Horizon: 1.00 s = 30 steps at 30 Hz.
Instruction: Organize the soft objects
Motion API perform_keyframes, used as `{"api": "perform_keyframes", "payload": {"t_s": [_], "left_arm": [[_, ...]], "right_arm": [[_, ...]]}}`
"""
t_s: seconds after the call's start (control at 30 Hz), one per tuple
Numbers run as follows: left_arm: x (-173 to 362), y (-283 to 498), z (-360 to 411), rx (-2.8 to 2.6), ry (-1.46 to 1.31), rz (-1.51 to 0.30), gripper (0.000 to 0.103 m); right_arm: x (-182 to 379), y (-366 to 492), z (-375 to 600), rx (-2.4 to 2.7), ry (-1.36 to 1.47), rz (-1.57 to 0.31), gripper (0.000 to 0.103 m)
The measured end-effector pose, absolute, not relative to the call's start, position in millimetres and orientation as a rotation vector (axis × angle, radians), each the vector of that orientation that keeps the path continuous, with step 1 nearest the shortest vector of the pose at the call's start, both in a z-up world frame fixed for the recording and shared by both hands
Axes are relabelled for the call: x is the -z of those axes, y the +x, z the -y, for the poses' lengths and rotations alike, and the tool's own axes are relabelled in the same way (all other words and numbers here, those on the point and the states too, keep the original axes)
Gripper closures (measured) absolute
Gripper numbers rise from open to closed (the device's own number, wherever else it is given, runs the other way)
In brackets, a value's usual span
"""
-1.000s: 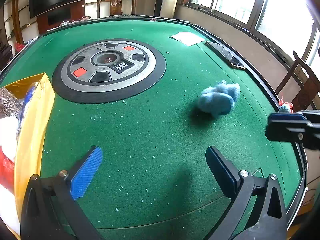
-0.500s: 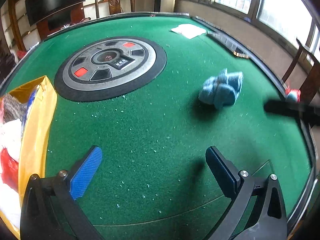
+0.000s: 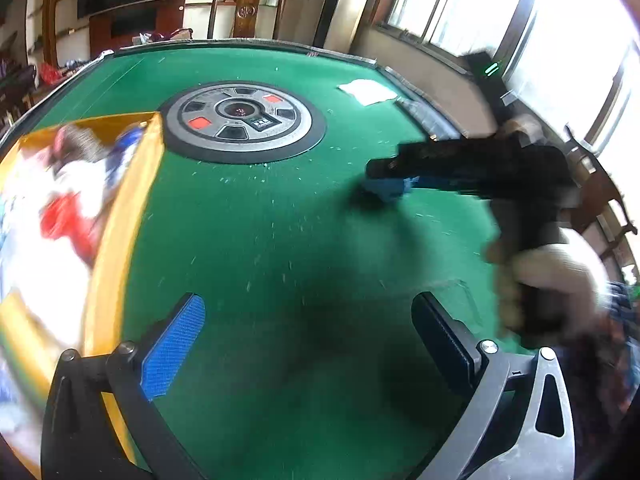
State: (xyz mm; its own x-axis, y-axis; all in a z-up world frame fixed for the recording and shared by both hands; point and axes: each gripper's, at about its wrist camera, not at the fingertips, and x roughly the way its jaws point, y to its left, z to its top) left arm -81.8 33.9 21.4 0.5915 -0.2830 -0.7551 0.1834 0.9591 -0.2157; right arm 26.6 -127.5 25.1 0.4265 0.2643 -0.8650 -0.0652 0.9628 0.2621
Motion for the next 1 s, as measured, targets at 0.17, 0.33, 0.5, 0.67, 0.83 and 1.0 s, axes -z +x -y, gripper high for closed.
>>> {"api": "perform_keyframes", "payload": {"t_s": [0.17, 0.33, 0.5, 0.67, 0.83, 1.0], "left_arm": [[-50, -128, -73, 0.296, -0.181, -0.824, 0.0], [-68, -157, -158, 0.145, -0.27, -0.724, 0.0], [-57, -174, -250, -0.119, -0.399, -0.7, 0.0], [-51, -197, -297, -0.272, -0.463, -0.657, 0.0], [-50, -209, -309, -0.297, -0.469, -0.618, 0.0], [-48, -213, -308, -0.277, -0.457, -0.617, 0.0]], "right_arm": [[-45, 7, 126, -0.268, 0.201, -1.064, 0.065], [-87, -30, 95, -0.468, 0.248, -0.99, 0.065], [-107, -69, 18, -0.716, 0.163, -0.984, 0.065], [-90, -104, -67, -0.904, 0.044, -1.052, 0.065], [-63, -124, -128, -0.992, -0.065, -1.113, 0.065], [-42, -128, -159, -1.057, -0.069, -1.194, 0.064]]}}
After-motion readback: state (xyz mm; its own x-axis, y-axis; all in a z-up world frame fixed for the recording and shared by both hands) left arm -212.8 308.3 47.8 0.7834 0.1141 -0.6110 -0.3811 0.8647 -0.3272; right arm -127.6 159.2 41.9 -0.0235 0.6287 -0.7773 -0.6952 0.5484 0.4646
